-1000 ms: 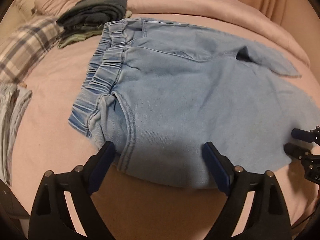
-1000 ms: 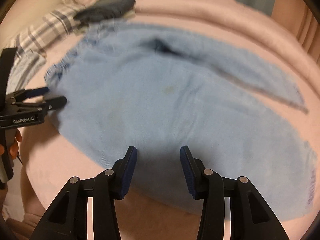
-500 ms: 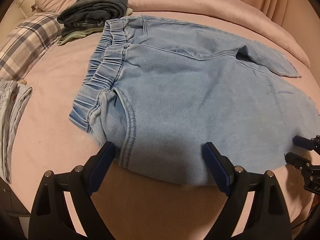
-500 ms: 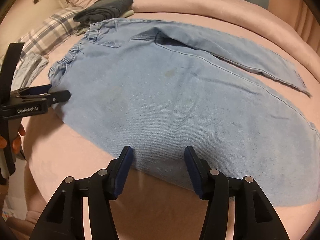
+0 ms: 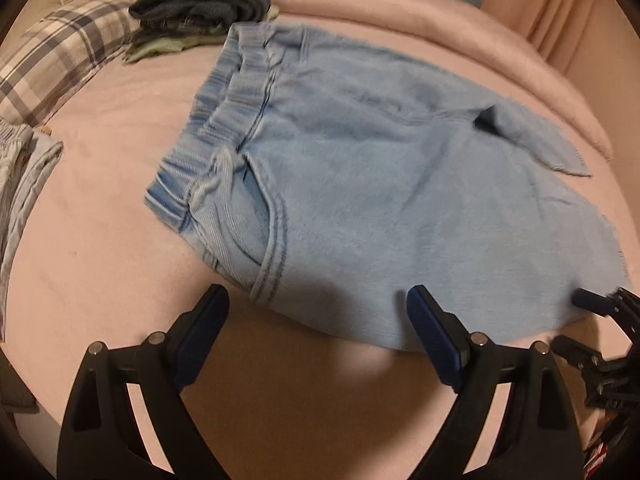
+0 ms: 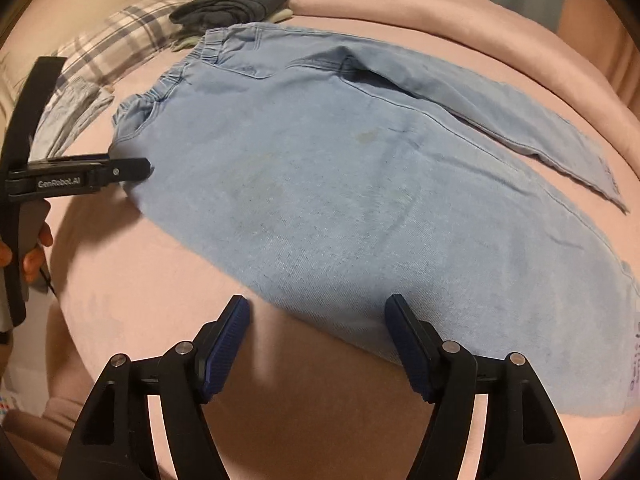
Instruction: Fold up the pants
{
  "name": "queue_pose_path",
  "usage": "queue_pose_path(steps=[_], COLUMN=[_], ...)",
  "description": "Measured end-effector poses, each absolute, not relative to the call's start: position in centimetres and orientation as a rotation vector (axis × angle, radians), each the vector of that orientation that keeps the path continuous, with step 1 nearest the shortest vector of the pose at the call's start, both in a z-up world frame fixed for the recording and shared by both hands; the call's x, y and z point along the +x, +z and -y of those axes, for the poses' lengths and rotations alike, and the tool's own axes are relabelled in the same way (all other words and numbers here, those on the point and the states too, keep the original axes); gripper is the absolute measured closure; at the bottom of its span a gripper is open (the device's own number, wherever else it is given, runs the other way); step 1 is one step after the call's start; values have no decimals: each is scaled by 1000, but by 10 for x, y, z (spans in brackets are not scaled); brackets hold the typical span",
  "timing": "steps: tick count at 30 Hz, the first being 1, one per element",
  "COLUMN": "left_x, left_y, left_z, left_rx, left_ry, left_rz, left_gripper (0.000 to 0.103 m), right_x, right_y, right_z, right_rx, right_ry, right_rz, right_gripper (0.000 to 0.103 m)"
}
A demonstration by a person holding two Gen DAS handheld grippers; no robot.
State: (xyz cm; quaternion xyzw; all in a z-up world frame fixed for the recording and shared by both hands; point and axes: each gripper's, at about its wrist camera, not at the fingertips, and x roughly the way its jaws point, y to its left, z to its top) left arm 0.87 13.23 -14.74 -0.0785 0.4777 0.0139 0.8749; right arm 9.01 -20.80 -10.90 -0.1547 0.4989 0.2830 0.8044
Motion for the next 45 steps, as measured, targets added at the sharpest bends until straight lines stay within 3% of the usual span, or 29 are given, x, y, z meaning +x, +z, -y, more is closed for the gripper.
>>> queue_pose_path(steps=[5,11,20,30,31,33,34,36,38,41,43,45], left_x=[8,67,185,255,258,261,262,263,261,253,243,233], left_y=[-122,-97,-88,-118,-120,-126,-129,-136,-137,-129,-122,-114], left_z=[-142,-163,-198,-213,-213,-209,-207,-207,-212,-219,-216,-212], left_rx=[-133,-30,65,144,154,181,213,256,246,206,205,212], left_ry=[7,15,1,-81,-96,-118,-107,-93,-102,-111,-103,-95], left_rz=[-918,-844,-880,-1004,-1014,-1032,-1042,-1070,-1080,-1046,-1015,-985], left_gripper=[12,12,12,14,17,32,34,52,55,64,68,70], right_x=[114,172,280,379,383,391,396,403,406,400,388,374], right_y=[-86,-70,-57,-94,-96,-103,-108,-115,-116,-114,-110,-105], right_z=[222,203,137,75,71,63,58,55,56,58,59,62], right_rx=[-167,-186,-360,-550,-569,-620,-645,-676,-655,-645,-676,-721], right_ry=[660,631,692,709,720,738,757,772,786,819,823,791], right_rz=[-1055,-991,-859,-898,-899,-911,-935,-982,-1017,-1039,-1017,-975], right_gripper=[32,32,32,32,32,32,32,32,33,56,86,93])
